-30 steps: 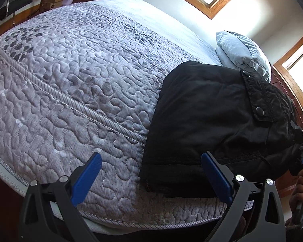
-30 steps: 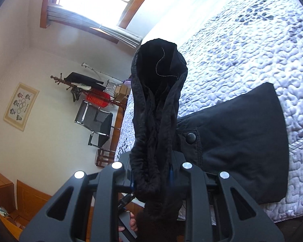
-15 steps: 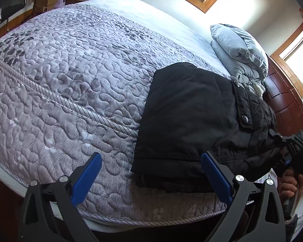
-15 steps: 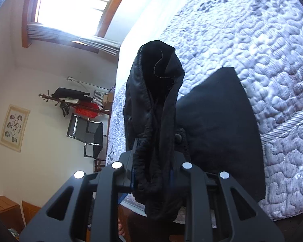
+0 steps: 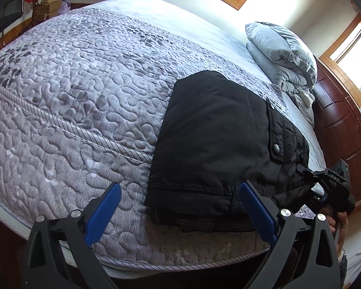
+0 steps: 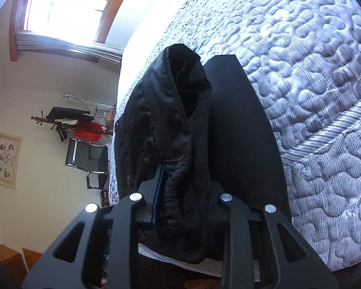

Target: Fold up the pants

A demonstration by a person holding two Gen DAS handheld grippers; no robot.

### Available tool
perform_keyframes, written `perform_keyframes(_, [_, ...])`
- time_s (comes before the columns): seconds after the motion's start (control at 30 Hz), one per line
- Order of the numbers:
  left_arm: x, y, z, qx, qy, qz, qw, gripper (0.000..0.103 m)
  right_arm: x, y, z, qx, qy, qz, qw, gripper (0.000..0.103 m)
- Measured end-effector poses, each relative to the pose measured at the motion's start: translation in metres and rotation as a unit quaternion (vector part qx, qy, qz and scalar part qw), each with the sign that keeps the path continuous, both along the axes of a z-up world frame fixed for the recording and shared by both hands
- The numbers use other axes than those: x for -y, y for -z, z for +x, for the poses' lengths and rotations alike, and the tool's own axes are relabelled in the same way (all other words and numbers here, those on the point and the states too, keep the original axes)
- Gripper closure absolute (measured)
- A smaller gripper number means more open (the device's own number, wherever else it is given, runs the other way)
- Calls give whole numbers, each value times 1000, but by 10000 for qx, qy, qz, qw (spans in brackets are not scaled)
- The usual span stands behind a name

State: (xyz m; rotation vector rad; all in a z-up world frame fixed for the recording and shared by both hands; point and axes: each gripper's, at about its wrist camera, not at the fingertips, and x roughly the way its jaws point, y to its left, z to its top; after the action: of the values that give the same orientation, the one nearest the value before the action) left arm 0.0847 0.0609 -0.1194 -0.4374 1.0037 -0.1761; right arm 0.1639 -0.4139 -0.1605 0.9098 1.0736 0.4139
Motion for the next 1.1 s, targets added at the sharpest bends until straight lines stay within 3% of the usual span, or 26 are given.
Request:
perform_keyframes(0.27, [8,-3,4,-17,80,153,9998,4,16,8,-17,8,-59,-113,9999,42])
perform_keyframes(0.43, [12,-3,5,-34,107,163,9998,4,27,12,-32,8,-40,-35,10000,40])
perform_keyframes(0.47, [13,-3,5,-42,118,171,9998,4,28,13,-35,20,-30,-34,10000,41])
perform_keyframes(0.6, [17,-3,4,-64,156,192,9997,4,32,18,-43,3,-42,-145,9999,70])
perform_keyframes(0.67, [19,-3,4,-66,178,194,9996,4,33,13,-45,87,-49,-163,9998,74])
perform_keyframes(0.9, [25,-6,4,-57,223,205,9995,4,31,-23,-46,592,-115,-279,9978,75])
perform_keyframes(1.1, [25,-2,4,-113,198,194,9996,4,35,0,-46,224,-46,-289,9993,75])
